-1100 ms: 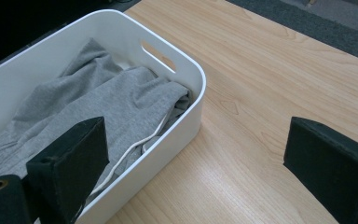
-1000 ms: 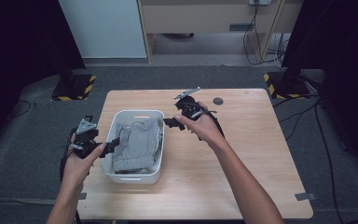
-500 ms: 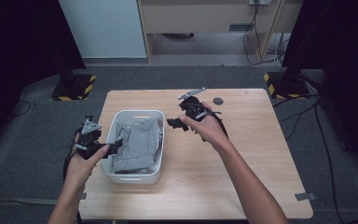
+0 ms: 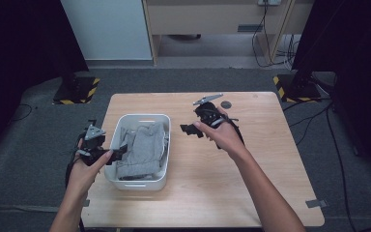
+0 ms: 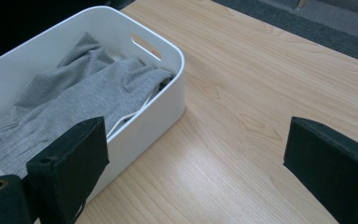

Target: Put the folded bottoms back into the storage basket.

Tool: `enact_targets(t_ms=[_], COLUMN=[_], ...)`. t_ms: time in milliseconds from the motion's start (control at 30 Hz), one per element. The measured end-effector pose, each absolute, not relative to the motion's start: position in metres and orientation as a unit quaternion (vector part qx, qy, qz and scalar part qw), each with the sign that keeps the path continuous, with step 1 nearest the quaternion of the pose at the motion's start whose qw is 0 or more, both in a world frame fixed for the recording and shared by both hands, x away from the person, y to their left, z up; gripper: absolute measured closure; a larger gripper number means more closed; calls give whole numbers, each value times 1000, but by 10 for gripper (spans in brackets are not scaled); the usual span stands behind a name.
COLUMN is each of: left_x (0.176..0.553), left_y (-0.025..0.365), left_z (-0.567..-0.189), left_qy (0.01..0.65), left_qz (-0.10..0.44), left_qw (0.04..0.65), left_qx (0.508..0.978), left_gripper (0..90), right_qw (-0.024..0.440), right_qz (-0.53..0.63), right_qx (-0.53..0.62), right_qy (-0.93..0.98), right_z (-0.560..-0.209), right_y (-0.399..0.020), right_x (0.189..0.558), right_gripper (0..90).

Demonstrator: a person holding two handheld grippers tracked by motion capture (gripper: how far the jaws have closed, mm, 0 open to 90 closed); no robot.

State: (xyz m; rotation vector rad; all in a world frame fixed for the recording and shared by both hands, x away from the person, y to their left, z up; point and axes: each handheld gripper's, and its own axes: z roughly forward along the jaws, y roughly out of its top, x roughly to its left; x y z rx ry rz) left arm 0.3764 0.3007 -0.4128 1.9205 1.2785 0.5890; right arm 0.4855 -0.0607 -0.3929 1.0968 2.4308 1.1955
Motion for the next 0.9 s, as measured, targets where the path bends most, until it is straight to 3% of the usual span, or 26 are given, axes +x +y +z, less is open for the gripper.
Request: enact_targets(t_ms=[900], left_x=[373], left_y=[311], left_z=[-415], left_qy=[499], left_qz=[232], left_qw=[367], left_qx=[750], left_gripper=[44], right_qw=[136], right_qz=[415], right_qx=[399], right_qy=[806], right_z=[-402], right_y=[-131], right_x=[462], right_gripper=[66])
